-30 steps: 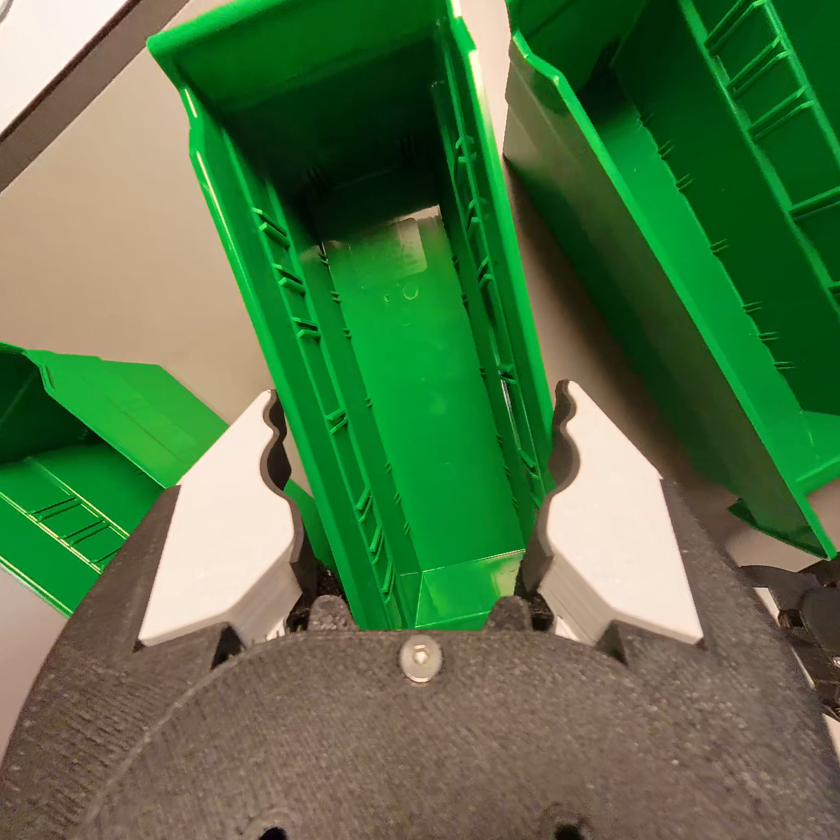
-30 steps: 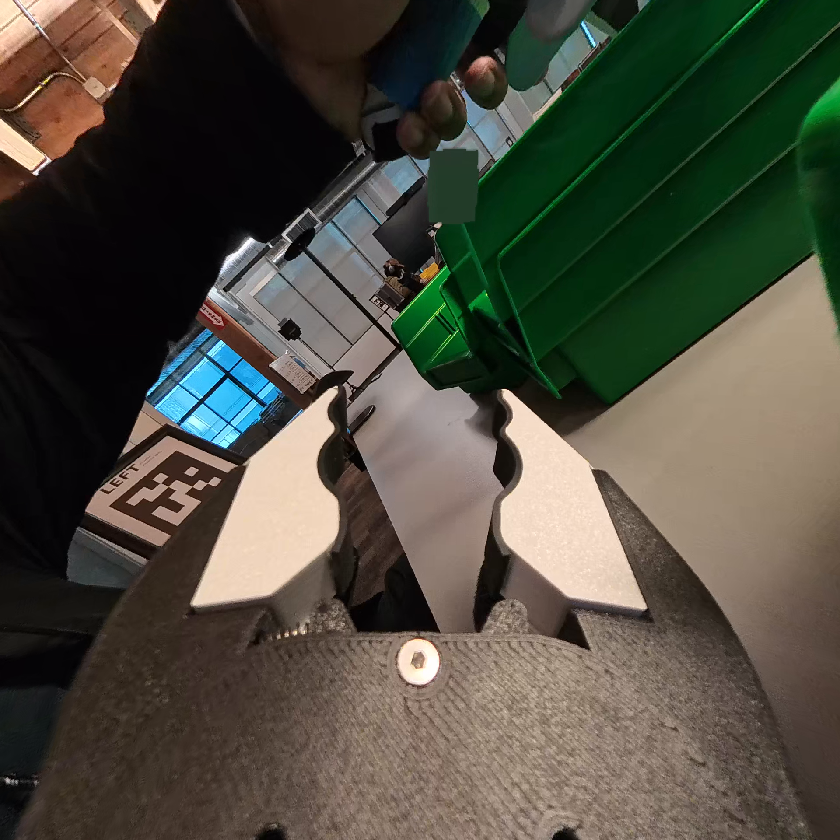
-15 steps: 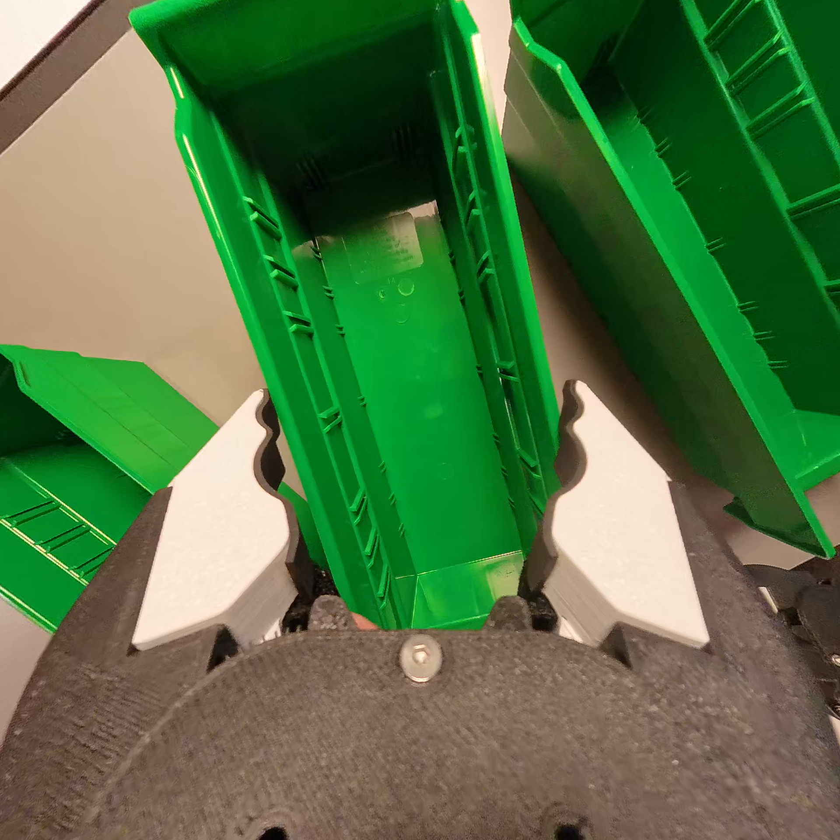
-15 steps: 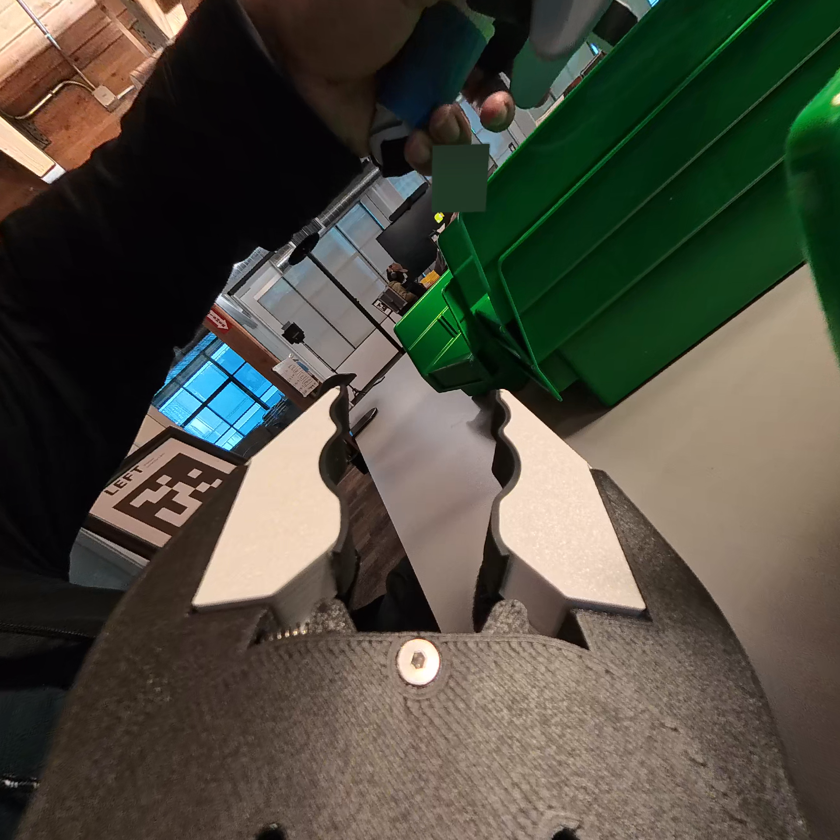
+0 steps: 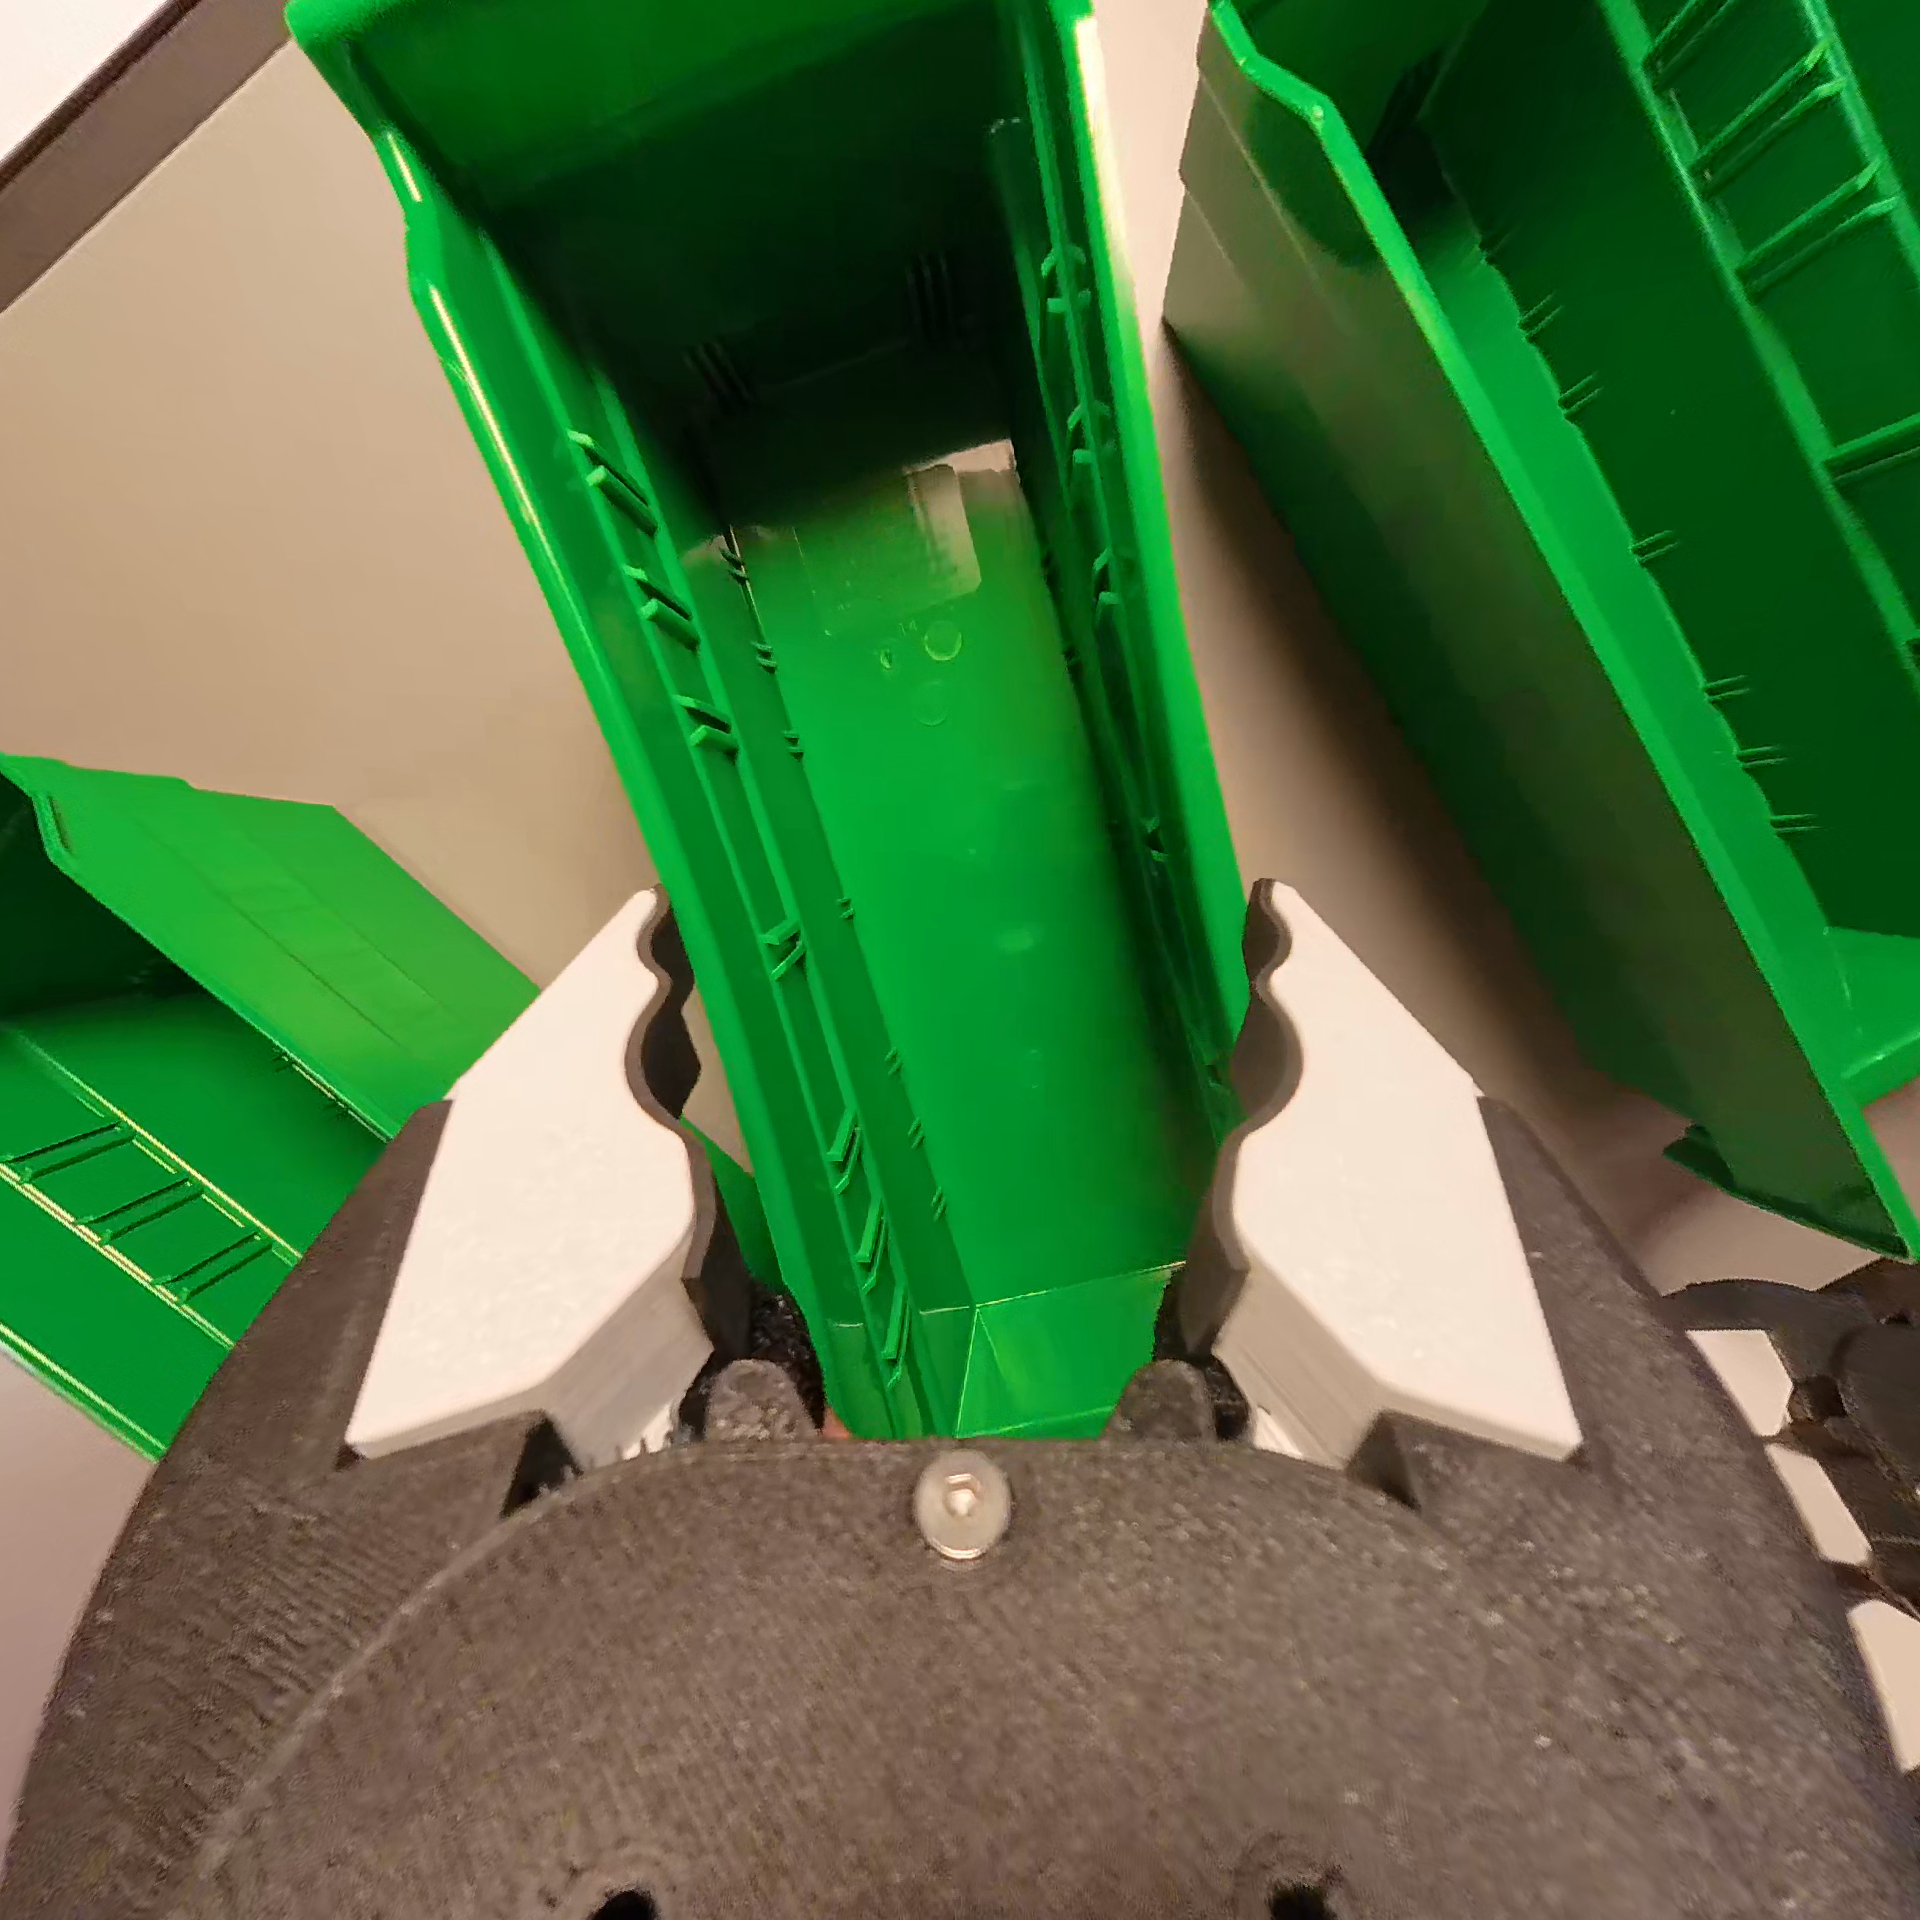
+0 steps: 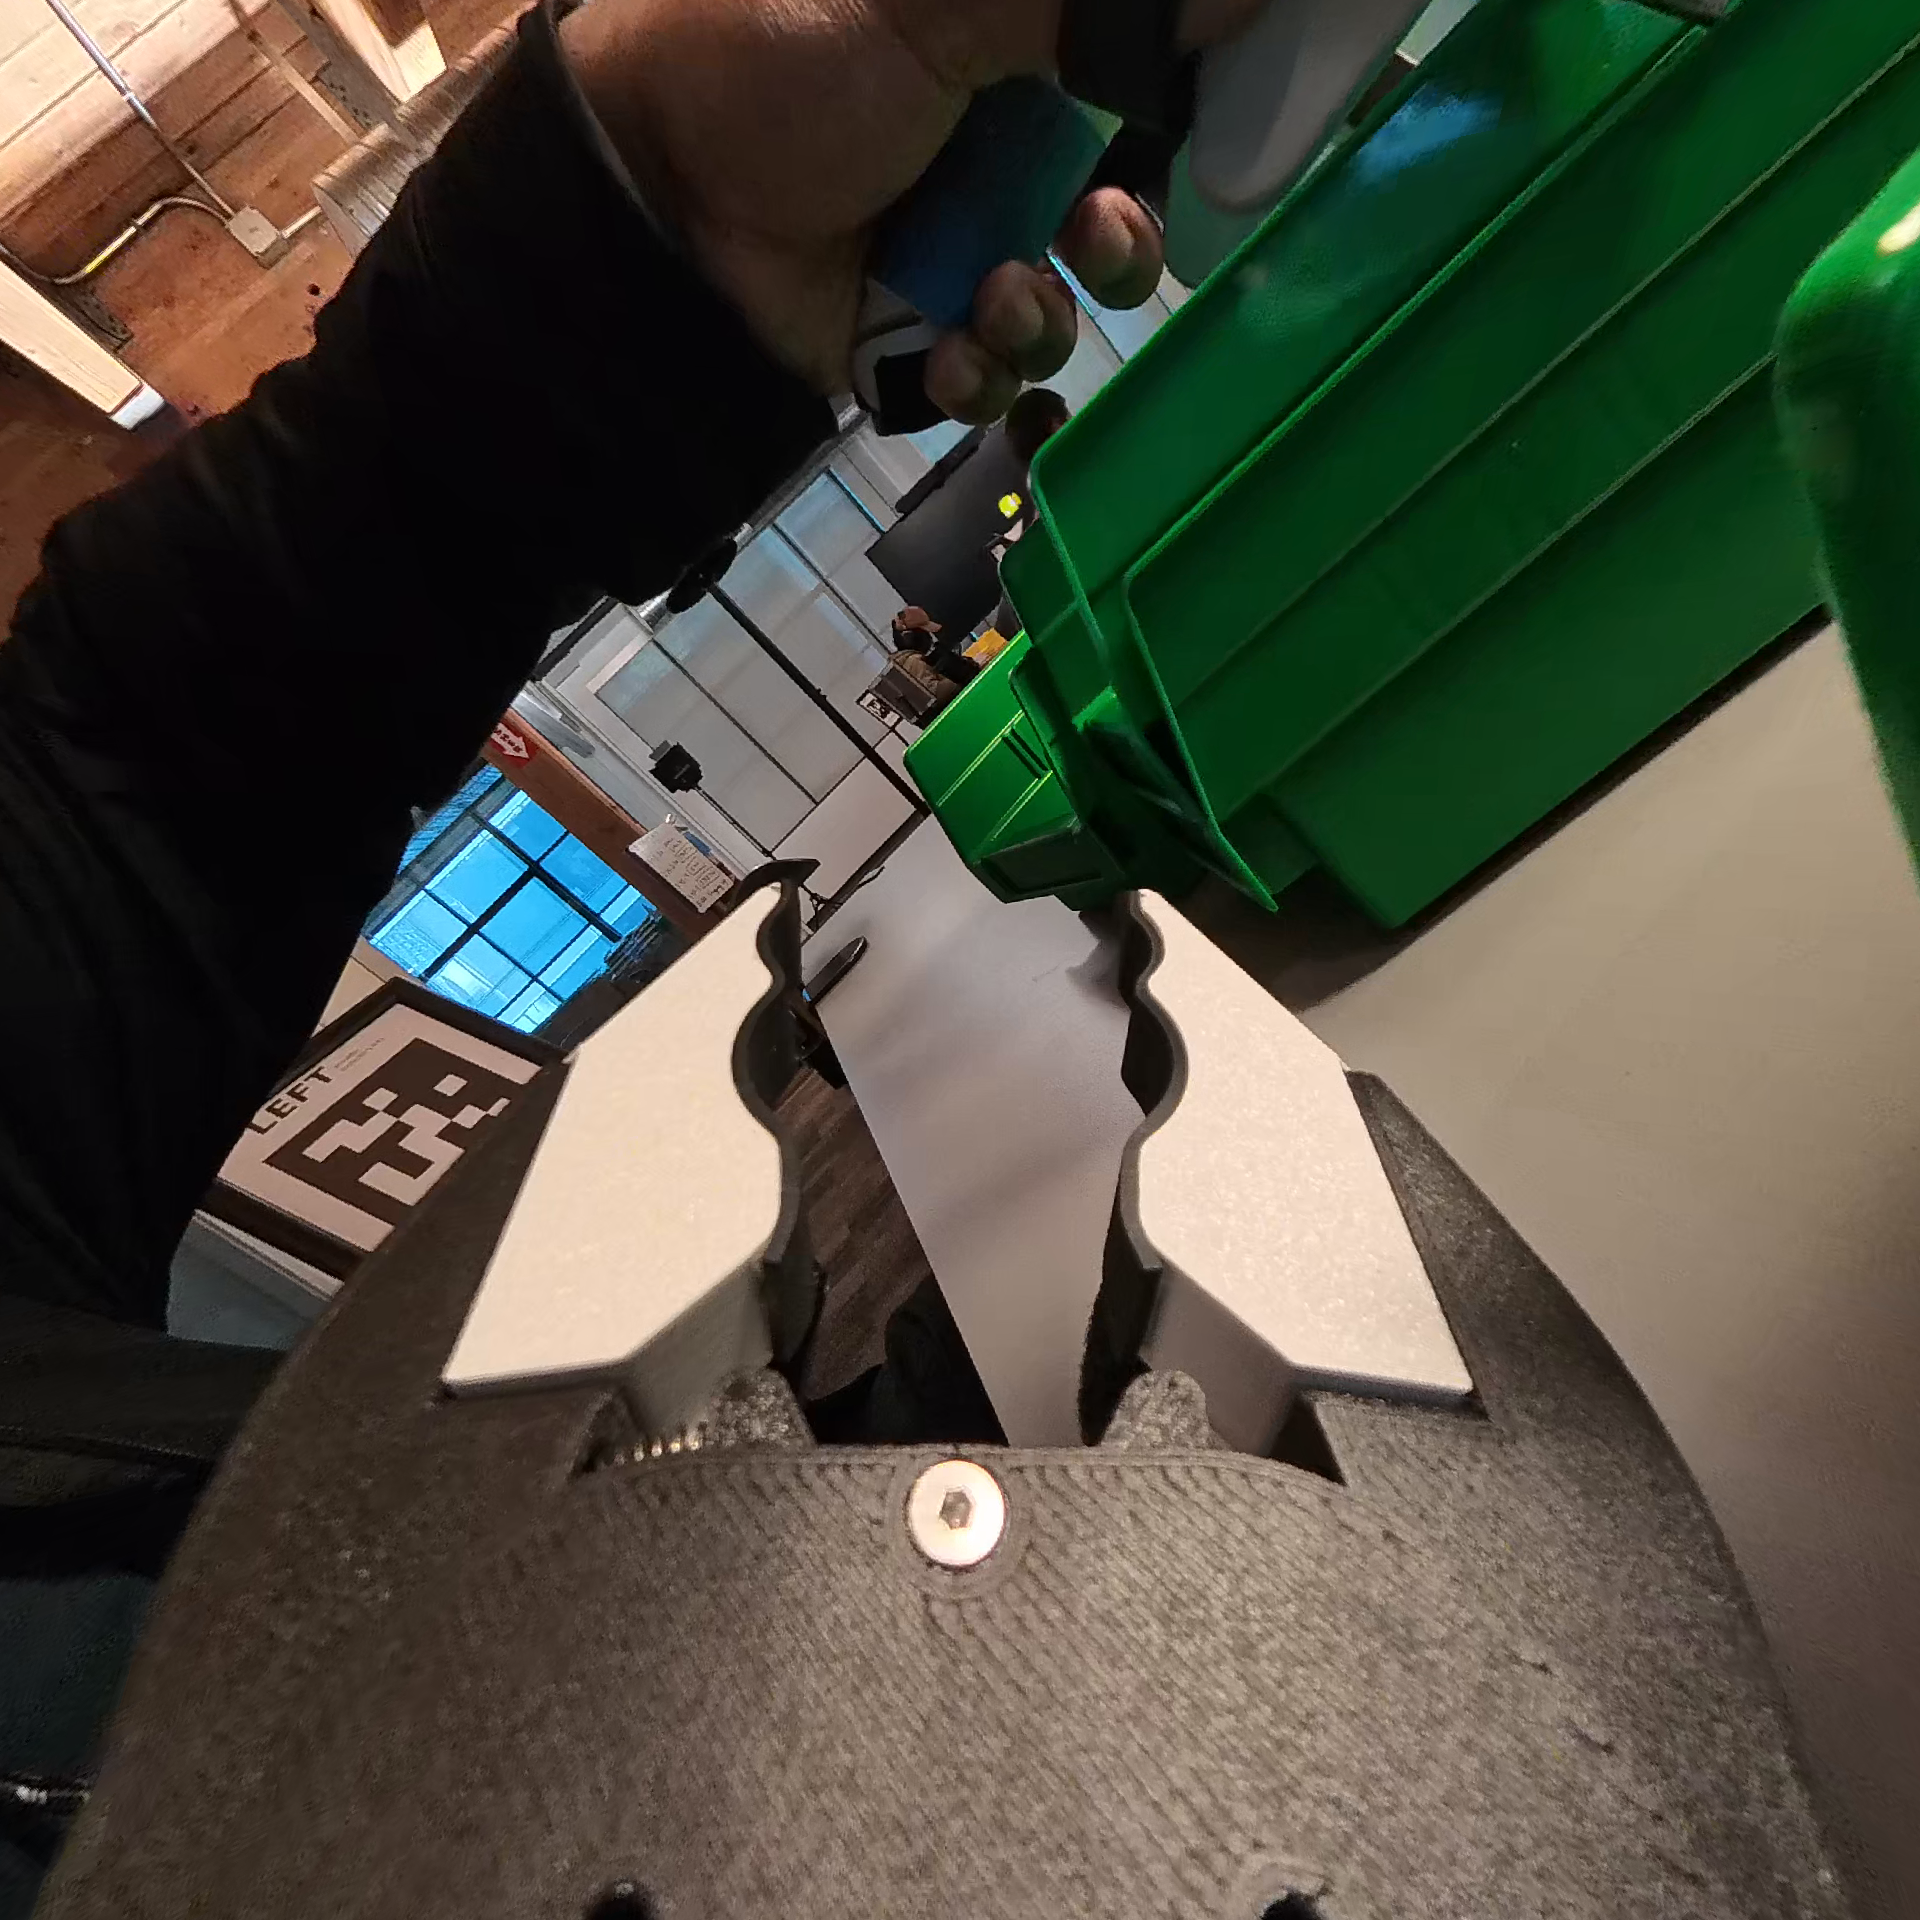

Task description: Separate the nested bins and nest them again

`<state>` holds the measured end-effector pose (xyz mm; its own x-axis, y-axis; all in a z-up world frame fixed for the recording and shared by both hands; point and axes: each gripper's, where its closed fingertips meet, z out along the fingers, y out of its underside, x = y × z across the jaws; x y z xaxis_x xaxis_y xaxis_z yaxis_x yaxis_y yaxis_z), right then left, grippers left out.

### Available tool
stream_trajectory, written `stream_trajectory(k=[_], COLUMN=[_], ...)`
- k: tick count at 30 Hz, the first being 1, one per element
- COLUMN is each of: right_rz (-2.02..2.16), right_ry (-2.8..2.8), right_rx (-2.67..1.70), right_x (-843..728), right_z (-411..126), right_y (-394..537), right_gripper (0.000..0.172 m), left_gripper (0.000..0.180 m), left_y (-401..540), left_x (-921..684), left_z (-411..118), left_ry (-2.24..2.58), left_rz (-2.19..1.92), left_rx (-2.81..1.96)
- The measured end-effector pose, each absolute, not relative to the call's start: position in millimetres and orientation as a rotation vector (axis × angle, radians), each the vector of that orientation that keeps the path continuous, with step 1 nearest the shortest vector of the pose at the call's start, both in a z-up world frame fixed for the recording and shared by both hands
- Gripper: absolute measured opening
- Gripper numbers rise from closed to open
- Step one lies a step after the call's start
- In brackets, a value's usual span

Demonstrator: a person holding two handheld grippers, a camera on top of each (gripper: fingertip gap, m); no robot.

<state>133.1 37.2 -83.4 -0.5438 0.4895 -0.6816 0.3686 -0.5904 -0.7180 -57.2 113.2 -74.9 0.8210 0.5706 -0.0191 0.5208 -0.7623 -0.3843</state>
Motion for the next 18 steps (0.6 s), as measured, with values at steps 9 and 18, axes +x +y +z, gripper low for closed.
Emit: stream_trajectory(k=[9, 18], right_rz=[2.314, 2.318], right_ry=[-1.377, -1.372], right_rx=[-1.454, -1.453], right_x=[133.4, 133.6], right_z=[-82.9, -82.6], right_y=[37.8, 38.2], right_gripper=[0.061, 0.061], left_gripper=[0.102, 0.098], left_y=[116.6, 124.0], left_x=[-55.3, -60.4], left_z=[-64.8, -45.2], left_ry=[-0.802, -0.809], left_rz=[0.173, 0.11], left_rx=[-2.622, -2.544])
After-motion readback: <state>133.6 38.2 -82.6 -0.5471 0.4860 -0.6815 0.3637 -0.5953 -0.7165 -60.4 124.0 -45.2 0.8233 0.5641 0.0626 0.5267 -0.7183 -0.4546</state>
